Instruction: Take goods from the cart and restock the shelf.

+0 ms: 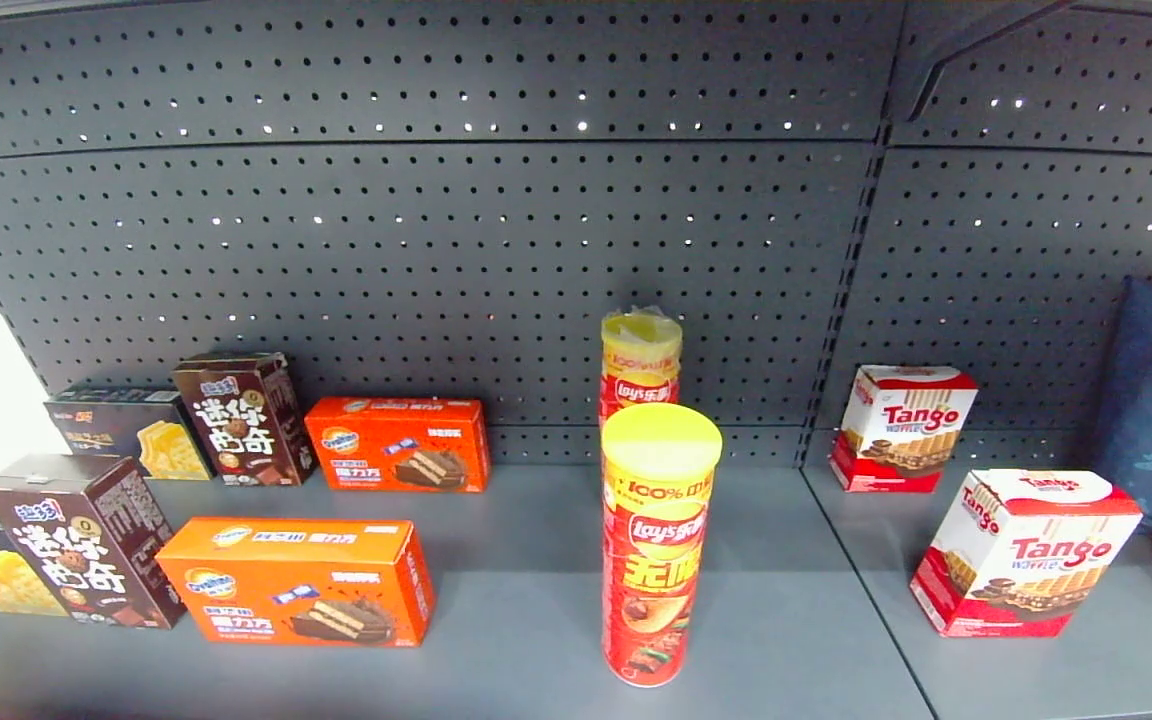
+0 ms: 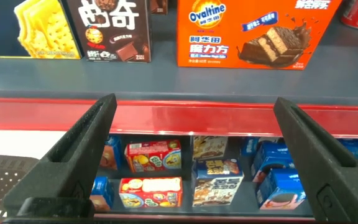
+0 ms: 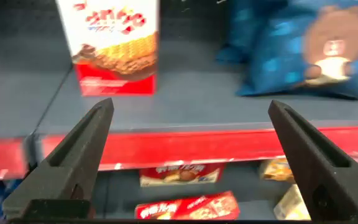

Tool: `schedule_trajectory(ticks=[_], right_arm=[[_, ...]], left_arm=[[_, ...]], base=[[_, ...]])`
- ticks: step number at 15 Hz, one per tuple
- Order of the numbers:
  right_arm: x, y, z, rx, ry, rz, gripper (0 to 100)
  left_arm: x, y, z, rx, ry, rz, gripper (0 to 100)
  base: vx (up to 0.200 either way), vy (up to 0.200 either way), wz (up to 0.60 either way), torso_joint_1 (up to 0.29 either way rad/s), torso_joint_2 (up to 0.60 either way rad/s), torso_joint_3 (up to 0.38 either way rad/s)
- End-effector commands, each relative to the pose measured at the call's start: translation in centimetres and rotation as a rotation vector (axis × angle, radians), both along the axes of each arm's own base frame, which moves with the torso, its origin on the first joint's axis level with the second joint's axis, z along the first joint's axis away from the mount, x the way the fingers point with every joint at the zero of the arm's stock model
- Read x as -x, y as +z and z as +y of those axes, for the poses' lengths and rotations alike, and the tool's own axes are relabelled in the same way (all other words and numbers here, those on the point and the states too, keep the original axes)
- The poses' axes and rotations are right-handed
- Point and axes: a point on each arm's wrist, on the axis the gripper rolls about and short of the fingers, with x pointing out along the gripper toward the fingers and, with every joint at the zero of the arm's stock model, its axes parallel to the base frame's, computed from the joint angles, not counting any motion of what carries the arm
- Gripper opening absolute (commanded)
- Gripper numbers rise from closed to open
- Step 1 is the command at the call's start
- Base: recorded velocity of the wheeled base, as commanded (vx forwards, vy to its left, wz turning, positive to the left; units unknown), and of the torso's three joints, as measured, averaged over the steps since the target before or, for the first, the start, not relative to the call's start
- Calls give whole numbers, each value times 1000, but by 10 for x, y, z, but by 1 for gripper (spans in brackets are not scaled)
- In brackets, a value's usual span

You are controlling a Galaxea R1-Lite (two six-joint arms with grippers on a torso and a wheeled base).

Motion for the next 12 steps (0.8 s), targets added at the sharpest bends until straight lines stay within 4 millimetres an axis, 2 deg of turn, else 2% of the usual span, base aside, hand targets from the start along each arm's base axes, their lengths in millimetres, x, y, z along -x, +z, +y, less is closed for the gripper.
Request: schedule_trajectory(ticks=[1, 2, 4, 5, 7, 8, 10, 11, 12], right_arm=[[0, -1, 3, -2, 136, 2, 100], [0, -1, 5, -4, 208, 6, 100], [1, -1, 5, -24, 209, 18, 100], [0, -1, 4, -32, 165, 13, 100], [0, -1, -1, -36, -67, -4, 100], [0, 0, -3, -51, -119, -12, 100], [0, -1, -3, -57, -119, -11, 100], [0, -1, -1, -61, -59, -9, 100], [0, -1, 2, -67, 106, 2, 100]], left_arm=[[0, 0, 0, 3, -5, -7, 100], [0, 0, 0, 3, -5, -7, 100], [0, 0, 0, 2, -8, -7, 100], [0, 0, 0, 2, -9, -7, 100], [0, 0, 0, 3, -6, -7, 100], [0, 0, 0, 3, -6, -7, 100], [0, 0, 0, 3, -9, -7, 100], [0, 0, 0, 3, -9, -7, 100], [0, 0, 0, 3, -9, -7, 100]], base=[[0, 0, 0, 0, 0, 0], [0, 0, 0, 0, 0, 0], [0, 0, 0, 0, 0, 0], [0, 0, 0, 0, 0, 0], [0, 0, 0, 0, 0, 0], [0, 0, 0, 0, 0, 0], [0, 0, 0, 0, 0, 0], [0, 0, 0, 0, 0, 0], [0, 0, 0, 0, 0, 0]])
